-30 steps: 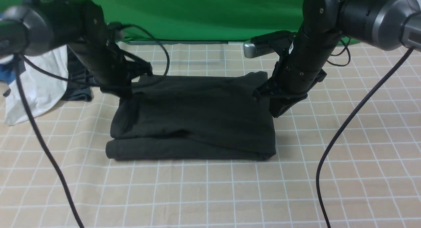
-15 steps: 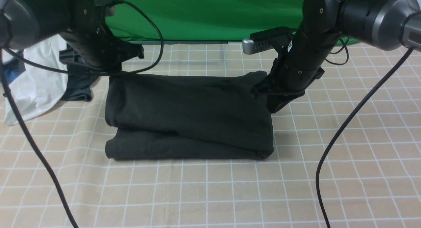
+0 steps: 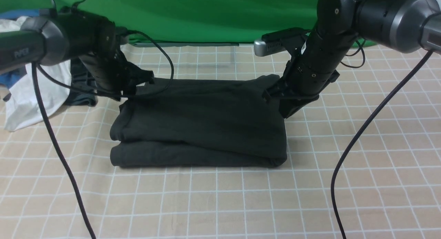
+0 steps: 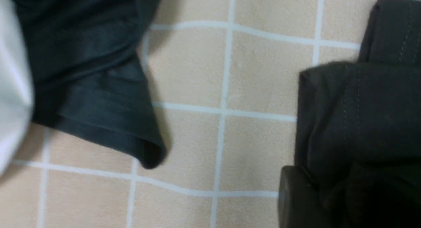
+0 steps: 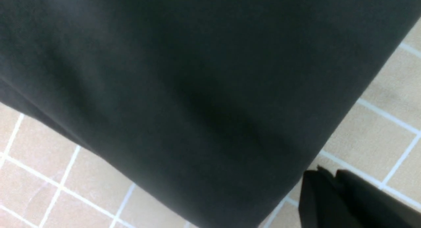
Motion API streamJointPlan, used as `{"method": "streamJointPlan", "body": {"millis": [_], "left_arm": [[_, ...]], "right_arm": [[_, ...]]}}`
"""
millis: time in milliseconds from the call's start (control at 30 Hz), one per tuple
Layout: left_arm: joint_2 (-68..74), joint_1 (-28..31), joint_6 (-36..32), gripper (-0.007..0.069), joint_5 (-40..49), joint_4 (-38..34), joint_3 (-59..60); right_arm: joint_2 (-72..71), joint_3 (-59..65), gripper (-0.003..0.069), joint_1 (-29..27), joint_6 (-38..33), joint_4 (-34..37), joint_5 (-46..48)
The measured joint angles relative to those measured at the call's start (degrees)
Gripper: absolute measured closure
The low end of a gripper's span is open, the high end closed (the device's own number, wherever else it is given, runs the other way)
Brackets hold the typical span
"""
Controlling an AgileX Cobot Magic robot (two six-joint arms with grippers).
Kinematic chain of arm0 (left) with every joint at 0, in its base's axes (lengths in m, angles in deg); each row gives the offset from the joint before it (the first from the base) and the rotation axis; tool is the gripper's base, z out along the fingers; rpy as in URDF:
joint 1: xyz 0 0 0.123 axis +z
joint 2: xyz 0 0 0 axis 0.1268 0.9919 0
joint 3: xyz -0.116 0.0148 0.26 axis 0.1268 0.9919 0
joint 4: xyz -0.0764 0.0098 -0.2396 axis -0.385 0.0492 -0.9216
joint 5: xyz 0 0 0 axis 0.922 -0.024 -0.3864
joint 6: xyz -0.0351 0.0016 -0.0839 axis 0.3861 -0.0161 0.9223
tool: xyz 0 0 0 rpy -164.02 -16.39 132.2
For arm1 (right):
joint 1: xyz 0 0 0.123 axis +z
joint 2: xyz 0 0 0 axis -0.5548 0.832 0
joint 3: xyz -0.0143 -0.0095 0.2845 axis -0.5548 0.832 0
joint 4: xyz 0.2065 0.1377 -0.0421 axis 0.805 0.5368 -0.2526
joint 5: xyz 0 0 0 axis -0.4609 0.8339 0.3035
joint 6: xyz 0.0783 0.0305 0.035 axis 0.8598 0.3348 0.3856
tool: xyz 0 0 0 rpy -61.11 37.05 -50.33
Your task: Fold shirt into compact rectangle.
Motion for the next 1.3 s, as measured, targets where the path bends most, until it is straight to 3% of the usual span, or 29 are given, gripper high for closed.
{"method": "streamJointPlan", "body": {"millis": [67, 200, 267, 400, 533, 700, 1000, 1200, 1300], "left_arm": [[0.00, 0.04, 0.14, 0.0318, 4.94, -0.15, -3.75], [-0.46, 0.06, -2.50, 0.0350, 12.85, -5.50, -7.91], [-1.96, 0.06, -7.28, 0.0487, 15.39, -15.11, -7.03], [-6.46, 0.01, -12.03, 0.0600, 11.88, -26.67, 2.72], [-10.93, 0.01, -14.65, 0.0614, 0.77, -32.79, 14.62], [-11.96, 0.01, -15.27, 0.0614, -5.17, -33.26, 22.09], [-12.75, 0.01, -5.41, 0.0613, -7.23, -23.05, 24.89], [-17.55, 0.06, -7.56, 0.0613, -4.25, -25.45, 22.40], [-23.01, 0.06, -8.02, 0.0613, -3.34, -25.07, 22.08]], "right_arm": [[0.00, 0.00, 0.0550, 0.00, 0.00, 0.00, 0.75], [-0.65, 0.00, 0.0546, 0.00, 0.00, 0.07, 2.07], [-1.42, 0.00, 0.0546, 0.00, 0.00, 1.93, 3.97], [-1.52, 0.00, 0.0546, 0.88, -2.40, 7.05, 5.48], [-0.45, 0.00, 0.0546, 3.09, -3.05, 8.43, 3.64], [2.71, 0.00, 0.0546, 4.55, -2.81, 9.01, 2.61], [7.98, 0.06, 0.0546, 4.59, 1.21, 5.22, 4.78], [6.78, 0.06, 0.0573, 4.59, 1.33, 2.78, 5.58], [3.13, 0.07, 0.0601, 4.59, 1.98, -3.00, 6.50]]}}
